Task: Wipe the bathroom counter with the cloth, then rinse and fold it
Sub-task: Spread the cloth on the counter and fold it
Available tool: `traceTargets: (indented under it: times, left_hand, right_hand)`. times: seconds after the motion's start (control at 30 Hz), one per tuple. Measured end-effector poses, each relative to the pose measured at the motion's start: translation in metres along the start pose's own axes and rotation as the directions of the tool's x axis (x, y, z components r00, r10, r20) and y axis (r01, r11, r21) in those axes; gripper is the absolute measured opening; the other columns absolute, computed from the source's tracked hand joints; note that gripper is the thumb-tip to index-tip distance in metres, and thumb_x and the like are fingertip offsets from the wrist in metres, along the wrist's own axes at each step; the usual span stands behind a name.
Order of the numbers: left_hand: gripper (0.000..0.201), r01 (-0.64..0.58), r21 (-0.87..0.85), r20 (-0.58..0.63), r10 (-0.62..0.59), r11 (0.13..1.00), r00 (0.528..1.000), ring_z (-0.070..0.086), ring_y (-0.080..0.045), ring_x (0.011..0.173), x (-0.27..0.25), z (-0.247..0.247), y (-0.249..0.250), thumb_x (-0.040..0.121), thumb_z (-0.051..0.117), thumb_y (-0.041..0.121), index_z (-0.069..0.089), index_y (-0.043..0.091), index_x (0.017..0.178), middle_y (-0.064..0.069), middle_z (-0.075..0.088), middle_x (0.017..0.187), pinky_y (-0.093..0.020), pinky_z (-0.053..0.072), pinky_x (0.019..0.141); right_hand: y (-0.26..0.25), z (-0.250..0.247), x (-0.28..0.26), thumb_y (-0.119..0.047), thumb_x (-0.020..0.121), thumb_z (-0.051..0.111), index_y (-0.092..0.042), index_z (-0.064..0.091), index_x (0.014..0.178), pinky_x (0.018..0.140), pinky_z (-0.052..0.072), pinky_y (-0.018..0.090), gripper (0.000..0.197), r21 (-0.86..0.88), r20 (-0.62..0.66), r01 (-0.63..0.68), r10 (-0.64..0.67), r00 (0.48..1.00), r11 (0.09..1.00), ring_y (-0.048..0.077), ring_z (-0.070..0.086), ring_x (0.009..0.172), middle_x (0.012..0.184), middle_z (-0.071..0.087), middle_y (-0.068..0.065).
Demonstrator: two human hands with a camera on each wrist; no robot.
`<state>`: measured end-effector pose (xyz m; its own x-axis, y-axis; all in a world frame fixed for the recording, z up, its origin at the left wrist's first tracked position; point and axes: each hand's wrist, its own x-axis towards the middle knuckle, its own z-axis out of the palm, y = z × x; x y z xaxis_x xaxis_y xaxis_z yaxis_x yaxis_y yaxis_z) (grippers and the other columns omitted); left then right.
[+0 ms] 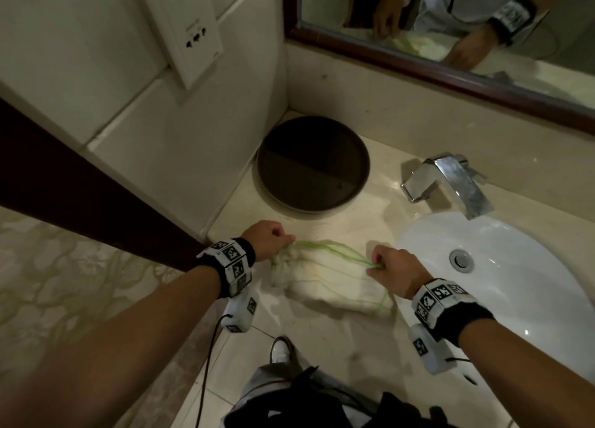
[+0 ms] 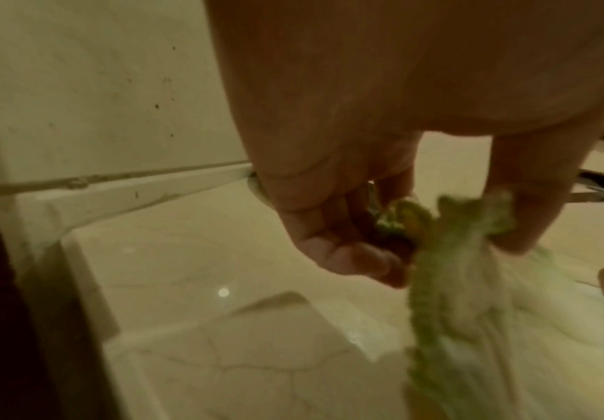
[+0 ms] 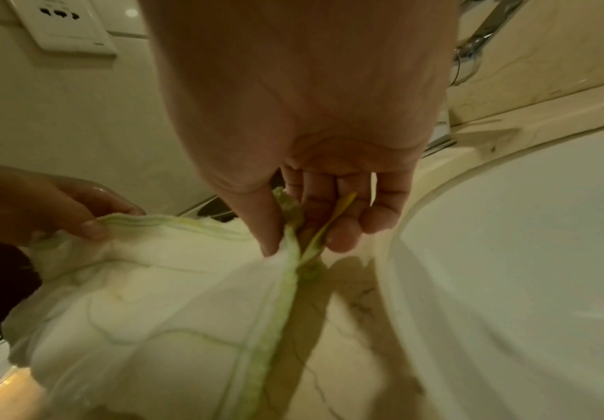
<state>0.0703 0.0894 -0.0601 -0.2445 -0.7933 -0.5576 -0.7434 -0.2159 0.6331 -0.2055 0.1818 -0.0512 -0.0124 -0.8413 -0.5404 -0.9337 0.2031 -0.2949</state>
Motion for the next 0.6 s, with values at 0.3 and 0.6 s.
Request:
traceTargets:
  times: [0.3,0.6]
  left_hand:
    - [0.030,0.061,-0.159,0.039,-0.056,0.985,0.998,0.051,-0.014,0.059,0.006,-0.001,0.009,0.084,0.060,-0.001,0.060,0.019,0.106,-0.004,0.054,0.073,-0.023,0.044,0.055]
    - [0.016,-0.015,0.008,-0.029,0.015,1.000,0.999,0.058,-0.019,0.080,0.004,0.006,0.010,0.086,0.065,0.025,0.059,0.027,0.101,0.003,0.056,0.085,-0.032,0.050,0.078]
  right_hand:
    - [0.009,0.004,0.000,-0.035,0.091,0.060,-0.029,0.031,0.071,0.067,0.032,0.029,0.036,0.044,0.020,-0.005,0.005,1.000,0.999,0.024,0.048,0.076,0.066,0.043,-0.009]
    - [0.006,0.006,0.002,-0.031,0.082,0.068,-0.029,0.045,0.078,0.079,0.043,0.031,0.023,0.047,-0.084,0.052,-0.048,0.995,0.998,0.021,0.050,0.089,0.095,0.047,-0.004]
